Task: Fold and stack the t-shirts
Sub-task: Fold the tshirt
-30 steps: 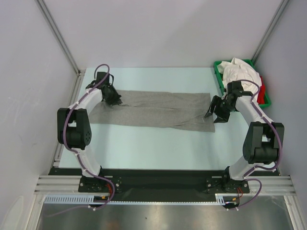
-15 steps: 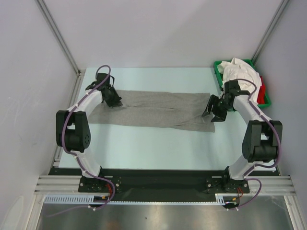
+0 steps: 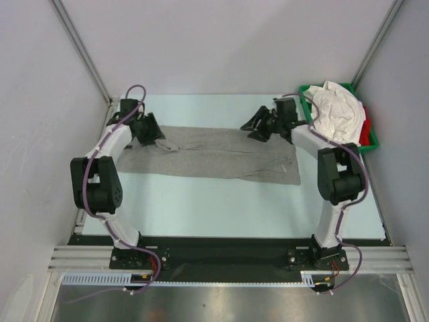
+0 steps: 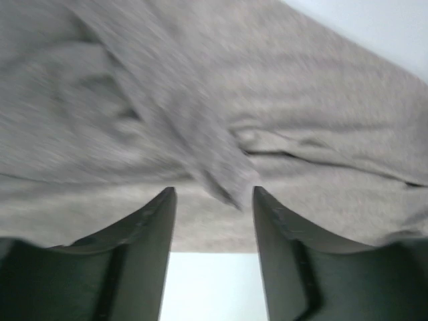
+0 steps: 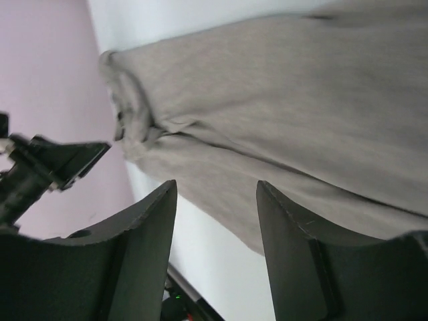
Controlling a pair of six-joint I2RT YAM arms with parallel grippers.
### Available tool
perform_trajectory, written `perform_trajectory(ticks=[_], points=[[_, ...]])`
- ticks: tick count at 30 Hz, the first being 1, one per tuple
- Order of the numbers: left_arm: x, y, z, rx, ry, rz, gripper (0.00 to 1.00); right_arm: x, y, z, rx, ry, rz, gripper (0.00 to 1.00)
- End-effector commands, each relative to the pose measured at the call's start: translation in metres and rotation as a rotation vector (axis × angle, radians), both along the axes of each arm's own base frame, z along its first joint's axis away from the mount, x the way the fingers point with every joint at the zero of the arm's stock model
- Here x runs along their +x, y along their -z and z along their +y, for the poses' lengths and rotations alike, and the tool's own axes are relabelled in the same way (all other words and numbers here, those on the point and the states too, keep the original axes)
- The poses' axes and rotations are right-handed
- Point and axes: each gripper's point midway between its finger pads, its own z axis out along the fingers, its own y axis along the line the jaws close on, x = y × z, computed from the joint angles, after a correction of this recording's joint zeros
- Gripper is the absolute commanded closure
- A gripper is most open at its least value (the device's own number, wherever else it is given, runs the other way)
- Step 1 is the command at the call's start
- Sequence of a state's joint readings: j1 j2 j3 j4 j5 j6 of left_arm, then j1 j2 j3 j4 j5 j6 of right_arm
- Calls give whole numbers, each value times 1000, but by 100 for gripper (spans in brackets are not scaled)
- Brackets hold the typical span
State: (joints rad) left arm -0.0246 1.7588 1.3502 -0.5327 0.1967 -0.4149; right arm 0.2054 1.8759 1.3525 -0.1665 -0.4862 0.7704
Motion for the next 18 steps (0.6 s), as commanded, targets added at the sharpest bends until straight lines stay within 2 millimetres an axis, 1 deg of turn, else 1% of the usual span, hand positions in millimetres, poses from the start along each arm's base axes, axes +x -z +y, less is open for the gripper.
perform_trajectory(ticks=[1,2,3,4,5,6,7,8,9,10,11,12,13,14,15,16,18], points=[[35,-13,39,13,35,-122,48,22,-59,85,211,-64,-152,44],[47,-19,44,17,46,-142,49,29,-51,99,239,-64,-149,44],[52,-7,49,15,49,-115,50,24,-59,125,298,-72,-132,44],[56,-3,60,23,43,-107,50,27,-64,138,336,-72,-151,44],[66,-10,66,28,42,-127,50,31,-50,150,344,-59,-122,43],[69,-1,77,36,25,-108,49,23,-59,176,395,-70,-101,43],[73,0,82,45,24,-111,47,22,-62,189,419,-73,-102,42],[79,-4,87,51,22,-126,45,22,-49,203,422,-56,-76,39],[82,10,94,50,11,-100,45,24,-59,215,447,-54,-84,38],[85,14,96,43,15,-95,45,17,-56,235,477,-39,-42,38],[91,15,98,41,17,-99,45,15,-55,244,490,-34,-29,37],[93,19,98,34,22,-92,45,18,-54,257,506,-33,-26,37],[95,31,96,18,28,-71,45,10,-53,273,520,-35,-1,37],[100,30,93,3,37,-81,45,9,-53,280,525,-37,9,37],[102,30,89,-21,47,-85,46,8,-36,288,513,-32,42,37],[105,36,89,-25,40,-81,45,3,-37,298,520,-26,76,38],[111,39,90,-28,34,-87,45,1,-27,304,519,-13,101,38]])
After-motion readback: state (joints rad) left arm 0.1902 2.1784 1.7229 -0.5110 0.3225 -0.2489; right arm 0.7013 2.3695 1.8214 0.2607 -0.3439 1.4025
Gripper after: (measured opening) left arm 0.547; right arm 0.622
